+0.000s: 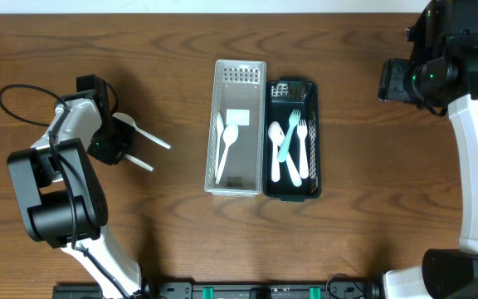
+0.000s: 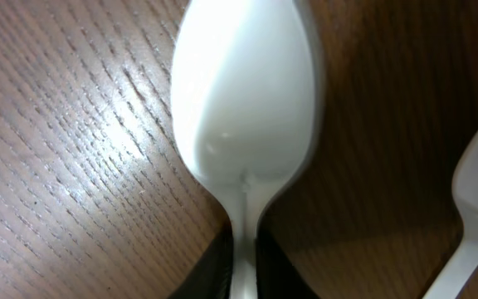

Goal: Pack container
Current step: 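Carry the third spoon into the grey basket and release it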

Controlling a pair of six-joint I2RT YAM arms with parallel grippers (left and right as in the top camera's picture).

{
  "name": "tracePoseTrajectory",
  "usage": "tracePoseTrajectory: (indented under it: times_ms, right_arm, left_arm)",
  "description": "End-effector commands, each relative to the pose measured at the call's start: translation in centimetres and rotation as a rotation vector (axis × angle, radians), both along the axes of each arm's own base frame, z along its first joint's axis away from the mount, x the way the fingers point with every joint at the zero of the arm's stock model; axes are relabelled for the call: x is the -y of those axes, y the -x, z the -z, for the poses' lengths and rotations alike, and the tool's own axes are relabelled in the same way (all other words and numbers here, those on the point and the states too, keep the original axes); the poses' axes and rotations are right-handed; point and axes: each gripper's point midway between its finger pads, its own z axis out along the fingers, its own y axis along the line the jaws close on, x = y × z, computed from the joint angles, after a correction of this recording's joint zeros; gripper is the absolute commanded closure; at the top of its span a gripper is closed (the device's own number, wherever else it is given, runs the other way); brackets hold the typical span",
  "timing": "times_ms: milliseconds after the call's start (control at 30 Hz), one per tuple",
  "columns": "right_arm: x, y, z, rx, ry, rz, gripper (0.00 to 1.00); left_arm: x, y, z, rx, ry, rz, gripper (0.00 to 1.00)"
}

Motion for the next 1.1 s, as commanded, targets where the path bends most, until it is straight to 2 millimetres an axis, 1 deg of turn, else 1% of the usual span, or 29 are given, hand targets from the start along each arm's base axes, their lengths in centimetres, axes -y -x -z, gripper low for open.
tracePoseTrajectory:
  times_ms: [0, 67, 133, 233, 267, 333, 400, 433, 533, 633, 700, 767, 833, 933, 1000, 1067]
  right_arm:
    - [0.4, -0.1, -0.1, 0.001, 0.012, 0.001, 0.33]
    - [0.5, -0.1, -0.1, 0.001, 0.012, 0.001, 0.33]
    - [0.5, -0.1, -0.1, 0.001, 0.012, 0.001, 0.33]
    - [0.5, -0.1, -0.1, 0.001, 0.012, 0.001, 0.33]
    - [0.5, -0.1, -0.1, 0.001, 0.012, 0.002, 0.33]
    - [0.5, -0.1, -0.1, 0.002, 0.012, 0.003, 0.33]
    - [0.5, -0.2, -0.1, 0.006, 0.012, 0.003, 0.33]
    - [0.5, -0.2, -0.1, 0.007, 0.012, 0.003, 0.33]
    - [0.5, -0.3, -0.2, 0.009, 0.012, 0.003, 0.33]
    - [0.5, -0.3, -0.2, 0.01, 0.012, 0.003, 0.33]
    - [0.5, -0.3, -0.2, 0.013, 0.012, 0.003, 0.33]
    - [0.5, -0.3, -0.2, 0.013, 0.012, 0.003, 0.33]
    - [0.5, -0.3, -0.2, 0.013, 0.012, 0.003, 0.32]
    - [0.5, -0.3, -0.2, 0.013, 0.012, 0.003, 0.32]
    - [0.5, -0.3, -0.2, 0.013, 0.012, 0.003, 0.32]
    - [0.5, -0.3, -0.2, 0.009, 0.012, 0.003, 0.32]
  left_arm:
    - [0.1, 1.2, 1.6, -0.065, 0.003, 0.009, 0.91]
    - [0.1, 1.2, 1.6, -0.065, 0.004, 0.023, 0.94]
    - [0.1, 1.2, 1.3, -0.064, 0.003, 0.043, 0.94]
    - [0.0, 1.5, -0.2, -0.057, -0.018, 0.067, 0.94]
    - [-0.2, 1.6, -0.9, -0.051, -0.04, 0.074, 0.94]
    - [-0.3, 1.5, -3.2, -0.022, -0.093, 0.108, 0.94]
    - [0.5, 1.1, -5.9, 0.04, -0.133, 0.17, 0.94]
    - [1.2, 0.8, -7.3, 0.078, -0.144, 0.207, 0.94]
    - [4.6, 0.7, -11.9, 0.2, -0.165, 0.339, 0.94]
    - [9.4, 0.9, -15.7, 0.323, -0.177, 0.512, 0.94]
    - [12.8, 1.2, -17.4, 0.396, -0.174, 0.639, 0.94]
    - [16.3, 1.7, -18.6, 0.452, -0.167, 0.769, 0.94]
    - [19.1, 2.0, -19.0, 0.487, -0.175, 0.872, 0.94]
    - [23.3, 2.2, -18.6, 0.52, -0.202, 1.058, 0.94]
    - [25.7, 2.3, -17.7, 0.525, -0.198, 1.15, 0.94]
    - [27.5, 2.3, -16.0, 0.498, -0.194, 1.211, 0.94]
